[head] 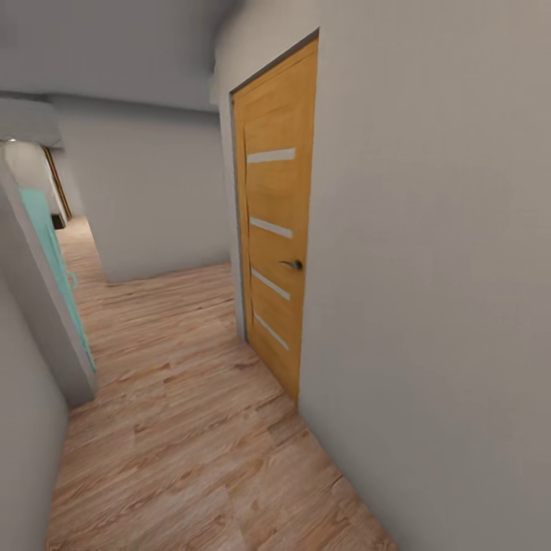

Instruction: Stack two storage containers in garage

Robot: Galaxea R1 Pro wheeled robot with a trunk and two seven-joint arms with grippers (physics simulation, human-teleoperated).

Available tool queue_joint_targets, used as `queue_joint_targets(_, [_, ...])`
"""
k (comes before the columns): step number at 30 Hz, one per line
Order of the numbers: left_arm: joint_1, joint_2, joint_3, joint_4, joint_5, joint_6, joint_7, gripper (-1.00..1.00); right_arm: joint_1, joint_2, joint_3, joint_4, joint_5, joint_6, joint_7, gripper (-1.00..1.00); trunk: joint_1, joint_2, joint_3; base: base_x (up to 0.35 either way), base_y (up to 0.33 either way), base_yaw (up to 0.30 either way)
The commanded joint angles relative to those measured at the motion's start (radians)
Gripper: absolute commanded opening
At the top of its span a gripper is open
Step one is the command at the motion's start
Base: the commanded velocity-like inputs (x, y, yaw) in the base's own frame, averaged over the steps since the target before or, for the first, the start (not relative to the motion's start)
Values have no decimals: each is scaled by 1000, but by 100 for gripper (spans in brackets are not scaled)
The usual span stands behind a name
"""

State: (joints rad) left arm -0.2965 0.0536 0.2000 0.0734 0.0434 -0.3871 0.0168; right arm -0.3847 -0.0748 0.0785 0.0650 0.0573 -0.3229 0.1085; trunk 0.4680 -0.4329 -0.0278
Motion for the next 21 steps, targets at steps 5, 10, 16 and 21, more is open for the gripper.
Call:
queue_joint_targets(5, [-3,0,-1,5,4,-7,0,100,-2,0,7,4,1,-8,0,100,1,-2,-2,319,0,293])
queue_joint_targets(10, [-3,0,-1,5,4,-7,0,100,-2,0,7,4,0,-7,-1,100,1,-2,-2,324,0,293])
queue_joint_targets(16, [-2,1,-1,5,4,-7,0,100,-2,0,7,4,0,-8,-1,100,1,-2,-2,324,0,293])
queue_joint_targets(21, [-2,-1,-1,5,4,-7,0,100,-2,0,7,4,-1,-8,-1,100,1,-2,-2,324,0,293])
